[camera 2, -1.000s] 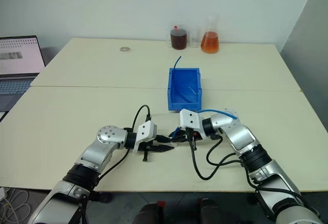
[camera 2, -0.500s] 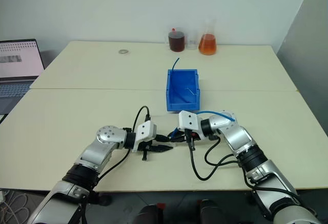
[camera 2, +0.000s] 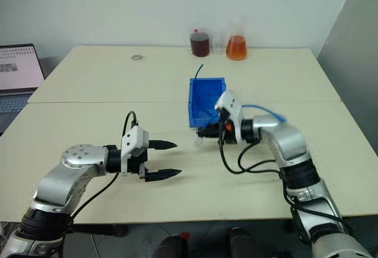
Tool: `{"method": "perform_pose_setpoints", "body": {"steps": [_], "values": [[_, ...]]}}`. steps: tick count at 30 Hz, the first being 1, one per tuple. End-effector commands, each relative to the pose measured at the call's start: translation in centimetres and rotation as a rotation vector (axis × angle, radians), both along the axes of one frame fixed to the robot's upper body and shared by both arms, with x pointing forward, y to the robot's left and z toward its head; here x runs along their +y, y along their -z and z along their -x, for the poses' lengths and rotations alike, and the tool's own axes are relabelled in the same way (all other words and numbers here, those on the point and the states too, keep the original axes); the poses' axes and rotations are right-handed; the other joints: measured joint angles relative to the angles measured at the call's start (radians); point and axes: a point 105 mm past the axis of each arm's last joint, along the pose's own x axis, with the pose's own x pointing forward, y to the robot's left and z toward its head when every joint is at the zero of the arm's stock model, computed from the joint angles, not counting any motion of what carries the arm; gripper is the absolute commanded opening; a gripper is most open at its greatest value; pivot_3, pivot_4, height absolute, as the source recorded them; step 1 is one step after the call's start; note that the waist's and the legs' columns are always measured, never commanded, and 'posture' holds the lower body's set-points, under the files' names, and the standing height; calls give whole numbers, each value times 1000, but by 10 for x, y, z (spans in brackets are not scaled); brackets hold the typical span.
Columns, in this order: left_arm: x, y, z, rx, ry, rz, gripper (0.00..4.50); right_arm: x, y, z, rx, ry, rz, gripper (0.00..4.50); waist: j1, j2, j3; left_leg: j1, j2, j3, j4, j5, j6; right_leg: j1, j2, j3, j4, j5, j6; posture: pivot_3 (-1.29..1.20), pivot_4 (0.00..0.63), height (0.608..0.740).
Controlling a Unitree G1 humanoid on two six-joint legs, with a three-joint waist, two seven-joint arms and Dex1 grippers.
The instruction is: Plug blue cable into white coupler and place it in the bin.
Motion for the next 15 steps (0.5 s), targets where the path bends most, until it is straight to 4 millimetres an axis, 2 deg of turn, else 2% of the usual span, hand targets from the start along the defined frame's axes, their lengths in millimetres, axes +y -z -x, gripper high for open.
{"method": "perform_pose_setpoints", "body": {"steps": [1, 4, 8, 10, 11, 15], "values": [[-2, -55, -7, -158, -201, 172, 4490, -11, -40, -31, -34, 168, -46, 164, 2, 0, 0, -2, 0, 0, 0, 0, 0, -2, 0, 0, 0, 0, 0, 0, 150, 740], [-11, -63, -15, -185, -291, 239, 4490, -13, -38, -58, -55, 254, -6, 164, 9, -2, -1, -3, -1, -1, 0, 0, 0, -2, -1, -1, -2, 3, -4, 0, 150, 740], [-17, -64, -19, -170, -351, 317, 4490, -15, -18, -91, -93, 345, 90, 164, 6, -2, -1, -5, -2, 2, 0, 0, 0, -4, -2, 1, -3, 3, -3, 0, 150, 740], [-16, -62, -18, -162, -379, 324, 4500, -16, -13, -100, -80, 369, 97, 845, 4, -2, -1, -9, -2, 5, 0, 0, 0, -10, -2, 3, -1, 3, -3, 0, 150, 740], [-14, -61, -17, -157, -391, 324, 4500, -17, -14, -104, -77, 383, 96, 962, 3, -2, -1, -9, -2, 5, -1, 0, 0, -11, -2, 3, -1, 3, -4, 0, 150, 740], [-12, -58, -15, -149, -407, 317, 4500, -18, -16, -112, -74, 405, 89, 1946, 0, -2, -1, -9, -1, 5, -4, 0, -1, -12, -3, 3, -2, 3, -4, 0, 150, 740]]}}
